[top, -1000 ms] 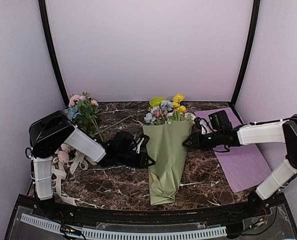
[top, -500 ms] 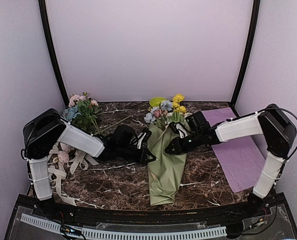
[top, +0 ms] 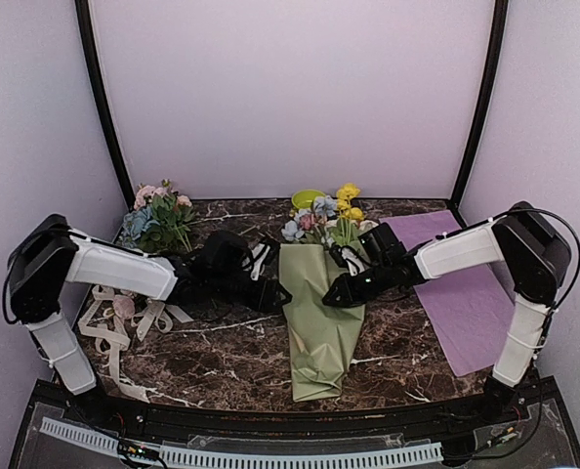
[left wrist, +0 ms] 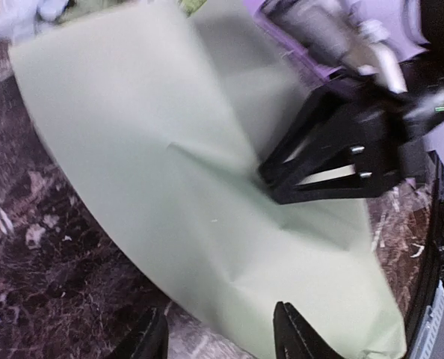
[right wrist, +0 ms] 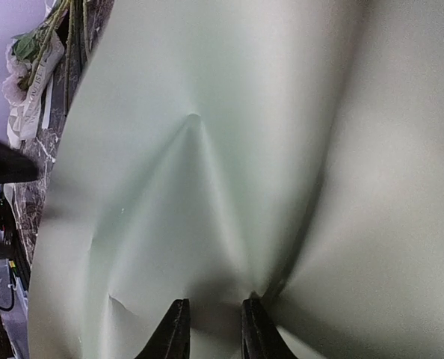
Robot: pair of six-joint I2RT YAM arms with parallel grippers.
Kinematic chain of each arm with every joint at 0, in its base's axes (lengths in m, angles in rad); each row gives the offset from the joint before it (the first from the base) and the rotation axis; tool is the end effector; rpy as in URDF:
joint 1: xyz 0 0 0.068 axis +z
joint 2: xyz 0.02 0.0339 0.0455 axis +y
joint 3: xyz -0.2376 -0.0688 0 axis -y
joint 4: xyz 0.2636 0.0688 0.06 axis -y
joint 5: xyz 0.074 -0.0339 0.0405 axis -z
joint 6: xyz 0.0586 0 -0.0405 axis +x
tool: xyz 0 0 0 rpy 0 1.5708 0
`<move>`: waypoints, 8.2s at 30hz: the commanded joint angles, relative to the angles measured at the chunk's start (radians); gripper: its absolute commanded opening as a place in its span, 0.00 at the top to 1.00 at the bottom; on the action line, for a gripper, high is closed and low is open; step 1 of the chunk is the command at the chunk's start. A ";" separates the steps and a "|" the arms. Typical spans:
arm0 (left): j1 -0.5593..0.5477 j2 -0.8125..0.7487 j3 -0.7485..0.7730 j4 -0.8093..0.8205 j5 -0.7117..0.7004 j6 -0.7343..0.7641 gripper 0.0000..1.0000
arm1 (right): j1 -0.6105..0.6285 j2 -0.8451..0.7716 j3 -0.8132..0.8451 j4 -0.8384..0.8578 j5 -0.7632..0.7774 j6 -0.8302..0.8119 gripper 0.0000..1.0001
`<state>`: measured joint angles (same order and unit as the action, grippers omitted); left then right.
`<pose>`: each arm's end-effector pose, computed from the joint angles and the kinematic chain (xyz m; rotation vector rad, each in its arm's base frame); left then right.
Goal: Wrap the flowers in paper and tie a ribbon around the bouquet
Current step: Press the fold line of the folded bouquet.
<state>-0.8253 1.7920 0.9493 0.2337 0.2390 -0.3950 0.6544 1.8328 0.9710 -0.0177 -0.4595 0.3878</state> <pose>0.2610 -0.3031 0.1136 0.6368 2.2339 -0.9212 0.2852 0.2515 0.0845 -0.5603 2.5376 0.9895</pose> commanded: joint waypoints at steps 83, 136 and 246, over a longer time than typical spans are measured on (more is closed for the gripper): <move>-0.338 0.001 0.159 -0.385 -0.007 0.400 0.84 | 0.037 0.070 0.038 -0.093 0.153 0.013 0.70; -0.341 0.033 -0.175 -0.060 0.092 0.309 0.85 | 0.545 -0.524 -0.390 0.045 0.369 0.198 0.82; -0.276 0.104 -0.146 -0.109 0.083 0.346 0.84 | 0.375 -0.296 -0.610 0.304 -0.067 1.248 0.83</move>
<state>-1.0988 1.8397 0.8196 0.2783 0.4202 -0.0666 1.0351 1.5040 0.3538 0.4305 -0.5056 1.6642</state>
